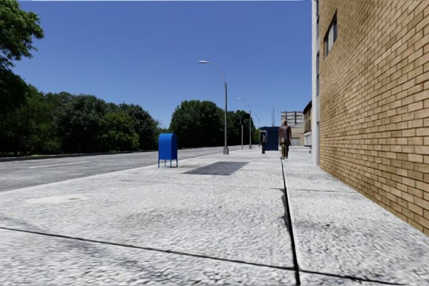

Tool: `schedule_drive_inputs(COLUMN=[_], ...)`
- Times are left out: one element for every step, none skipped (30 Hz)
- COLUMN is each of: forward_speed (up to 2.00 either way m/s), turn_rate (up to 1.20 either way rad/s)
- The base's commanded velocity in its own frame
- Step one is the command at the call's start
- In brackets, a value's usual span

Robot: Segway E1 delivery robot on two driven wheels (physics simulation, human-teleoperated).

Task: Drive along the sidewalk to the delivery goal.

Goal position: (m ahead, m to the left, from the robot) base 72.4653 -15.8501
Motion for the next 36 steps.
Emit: schedule_drive_inputs(forward_speed=[2.00,2.00,2.00,2.00,2.00,2.00,2.00,2.00,2.00,2.00,2.00,2.00,2.00,2.00,2.00,2.00,2.00,2.00,2.00,2.00,2.00,2.00,2.00,2.00,2.00,2.00,2.00,2.00,2.00,2.00,2.00,2.00,2.00,2.00,2.00,2.00], turn_rate=[0.00,0.00,0.00,0.00,0.00,0.00,0.00,0.00,0.00,0.00,0.00,0.00,0.00,0.00,0.00,0.00,0.00,0.00,0.00,0.00,0.00,0.00,0.00,0.00,0.00,0.00,0.00,0.00,0.00,0.00,0.00,0.00,0.00,0.00,0.00,0.00])
